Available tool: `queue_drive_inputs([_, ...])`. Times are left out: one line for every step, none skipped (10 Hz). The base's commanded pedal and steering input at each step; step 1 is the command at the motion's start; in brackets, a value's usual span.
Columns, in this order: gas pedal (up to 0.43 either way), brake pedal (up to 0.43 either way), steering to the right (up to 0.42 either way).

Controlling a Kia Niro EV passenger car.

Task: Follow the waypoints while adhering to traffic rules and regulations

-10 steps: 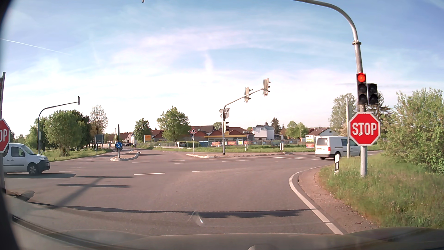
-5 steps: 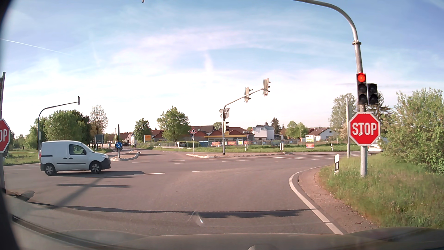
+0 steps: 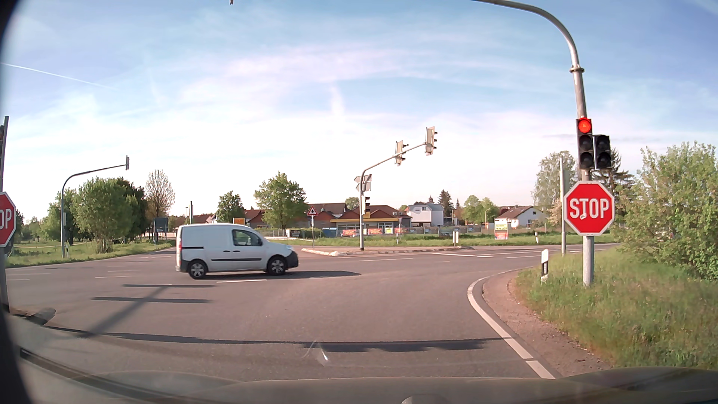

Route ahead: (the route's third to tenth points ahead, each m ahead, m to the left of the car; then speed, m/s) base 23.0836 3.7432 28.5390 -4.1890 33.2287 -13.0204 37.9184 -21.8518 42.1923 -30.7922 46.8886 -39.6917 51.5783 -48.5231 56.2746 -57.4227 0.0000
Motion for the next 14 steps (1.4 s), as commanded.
queue_drive_inputs([0.0,0.262,-0.005])
queue_drive_inputs([0.0,0.262,-0.005])
queue_drive_inputs([0.0,0.268,-0.005])
queue_drive_inputs([0.0,0.262,-0.005])
queue_drive_inputs([0.0,0.262,-0.005])
queue_drive_inputs([0.0,0.268,-0.005])
queue_drive_inputs([0.0,0.268,-0.005])
queue_drive_inputs([0.0,0.262,-0.005])
queue_drive_inputs([0.0,0.262,-0.005])
queue_drive_inputs([0.0,0.262,-0.005])
queue_drive_inputs([0.0,0.262,-0.005])
queue_drive_inputs([0.0,0.262,-0.005])
queue_drive_inputs([0.0,0.268,-0.005])
queue_drive_inputs([0.0,0.262,-0.005])
